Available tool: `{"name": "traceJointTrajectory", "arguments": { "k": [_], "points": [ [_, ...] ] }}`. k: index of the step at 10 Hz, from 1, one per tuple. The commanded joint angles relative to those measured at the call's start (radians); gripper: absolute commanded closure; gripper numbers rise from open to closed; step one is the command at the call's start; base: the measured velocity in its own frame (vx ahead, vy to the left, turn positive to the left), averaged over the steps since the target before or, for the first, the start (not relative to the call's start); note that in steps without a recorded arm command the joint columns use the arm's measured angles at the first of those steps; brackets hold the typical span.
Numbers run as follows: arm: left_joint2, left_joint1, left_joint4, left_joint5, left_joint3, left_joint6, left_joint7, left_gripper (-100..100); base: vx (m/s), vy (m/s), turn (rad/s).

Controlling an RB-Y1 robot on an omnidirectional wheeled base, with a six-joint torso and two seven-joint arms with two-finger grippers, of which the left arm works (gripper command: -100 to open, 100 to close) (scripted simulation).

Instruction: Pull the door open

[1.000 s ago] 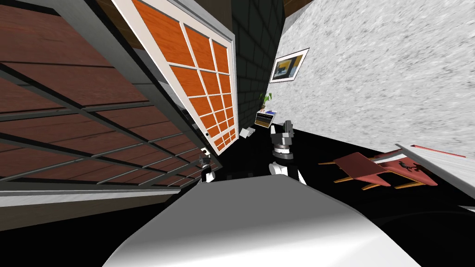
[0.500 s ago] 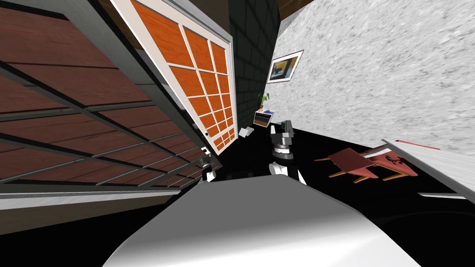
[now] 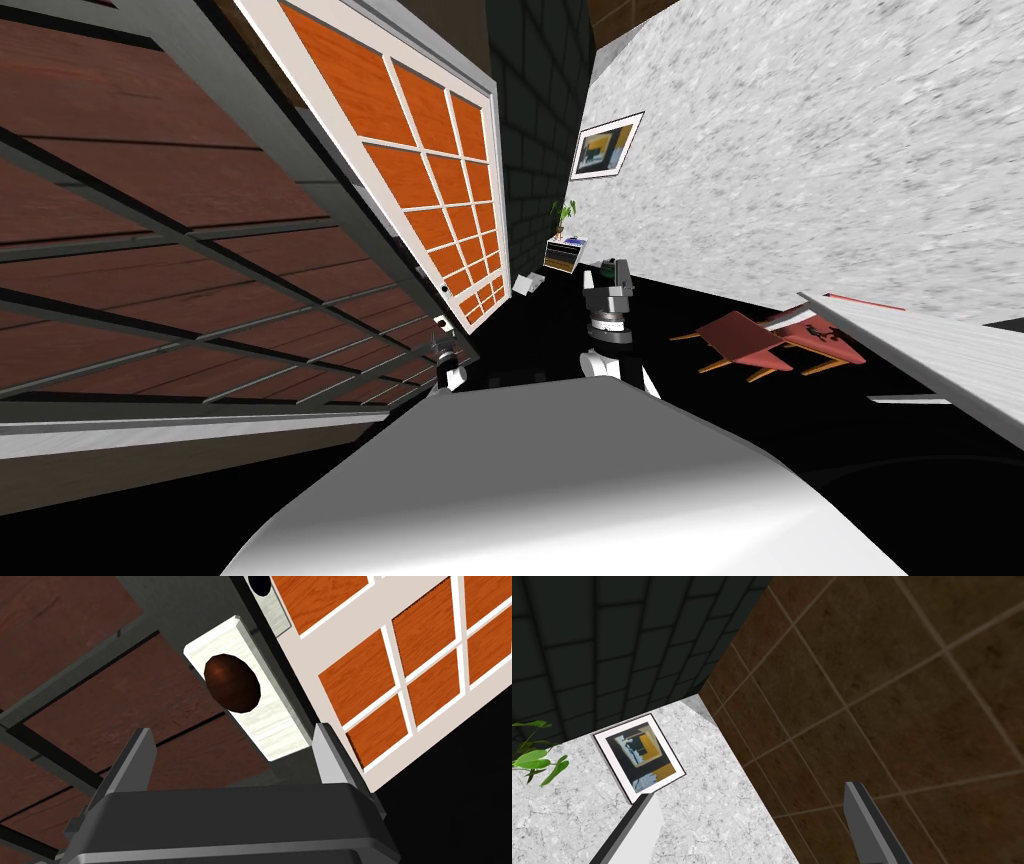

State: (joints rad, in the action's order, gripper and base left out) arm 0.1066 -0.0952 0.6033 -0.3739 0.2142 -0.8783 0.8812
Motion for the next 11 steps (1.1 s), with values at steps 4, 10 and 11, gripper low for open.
{"name": "traceJointTrajectory", "arguments": {
  "k": [4,10,11],
  "points": [
    [-0.005,-0.013,-0.004,-0.045,-0.017,-0.001,0.122,-100,-0.052,0.018,-0.054],
    [-0.011,-0.026,-0.006,-0.094,-0.036,0.000,0.266,-100,-0.058,0.015,-0.051],
    [-0.013,-0.029,-0.006,-0.104,-0.040,0.000,0.292,-100,-0.071,0.022,-0.069]
  ]
}}
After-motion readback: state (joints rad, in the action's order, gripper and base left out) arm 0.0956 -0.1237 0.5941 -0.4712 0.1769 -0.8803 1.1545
